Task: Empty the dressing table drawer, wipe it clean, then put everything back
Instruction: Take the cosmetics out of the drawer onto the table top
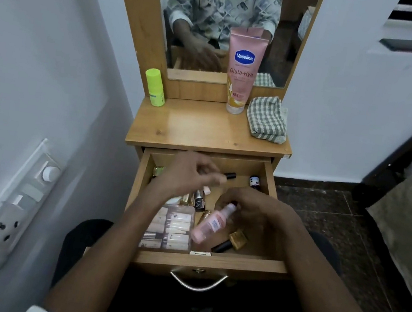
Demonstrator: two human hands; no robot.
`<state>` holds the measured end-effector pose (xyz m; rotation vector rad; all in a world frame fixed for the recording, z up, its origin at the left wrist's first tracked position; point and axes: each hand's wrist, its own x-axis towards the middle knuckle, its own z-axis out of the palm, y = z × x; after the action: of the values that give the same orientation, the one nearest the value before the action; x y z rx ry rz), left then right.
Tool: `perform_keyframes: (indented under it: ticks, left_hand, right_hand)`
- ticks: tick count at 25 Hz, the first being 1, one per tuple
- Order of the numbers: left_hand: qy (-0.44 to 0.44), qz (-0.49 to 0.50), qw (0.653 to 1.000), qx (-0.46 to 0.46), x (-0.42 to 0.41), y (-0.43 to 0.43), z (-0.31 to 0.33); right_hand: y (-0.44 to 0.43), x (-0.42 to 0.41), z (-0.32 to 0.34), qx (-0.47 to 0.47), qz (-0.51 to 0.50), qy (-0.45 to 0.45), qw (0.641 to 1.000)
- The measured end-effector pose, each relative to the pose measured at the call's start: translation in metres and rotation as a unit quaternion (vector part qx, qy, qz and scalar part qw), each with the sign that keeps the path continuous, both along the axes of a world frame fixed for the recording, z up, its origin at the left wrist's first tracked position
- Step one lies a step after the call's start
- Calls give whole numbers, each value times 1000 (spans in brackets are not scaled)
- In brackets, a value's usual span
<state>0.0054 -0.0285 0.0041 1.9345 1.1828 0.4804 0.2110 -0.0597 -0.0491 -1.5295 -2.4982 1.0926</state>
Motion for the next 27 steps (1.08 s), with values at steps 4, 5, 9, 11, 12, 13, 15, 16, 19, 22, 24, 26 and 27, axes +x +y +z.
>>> perform_keyframes:
  ticks: [4,5,9,11,12,13,15,16,19,22,24,26,27]
  left_hand:
    - [72,-73,993,-51,-1,-13,-5]
    - [80,-56,995,-36,-1,-11,-2]
    - [85,-14,996,-7,-5,-7,13]
    - [51,69,996,33,-14,-1,19]
    - [23,144,987,70,-22,7,20]
    - [-3,222,968,115,-31,17,21]
    - [-19,324,929,180,-49,45,21]
    - [-2,348,917,195,-57,60,20]
    - [87,384,904,167,-68,100,15]
    - [139,403,894,136,-63,119,11]
    - [160,417,886,126,-59,123,10]
    - [166,415,887,112,-57,124,9]
    - [164,413,890,105,-57,125,7]
  right_hand:
    - [0,6,9,31,-87,154,984]
    - [-1,4,10,45,-107,179,977]
    - [-1,-2,16,93,-191,275,938]
    - [-2,0,18,131,-232,291,919]
    - [-2,1,15,162,-238,259,922]
    - [-2,3,11,186,-232,219,929]
    - [-3,1,6,205,-210,159,943]
    - [-2,-2,5,207,-198,146,947]
    - [1,-7,2,215,-177,114,954]
    - [5,-9,5,227,-165,90,956]
    - [6,-9,5,228,-161,88,956]
    - [8,-8,3,226,-166,83,956]
    - [8,-7,1,225,-167,75,957]
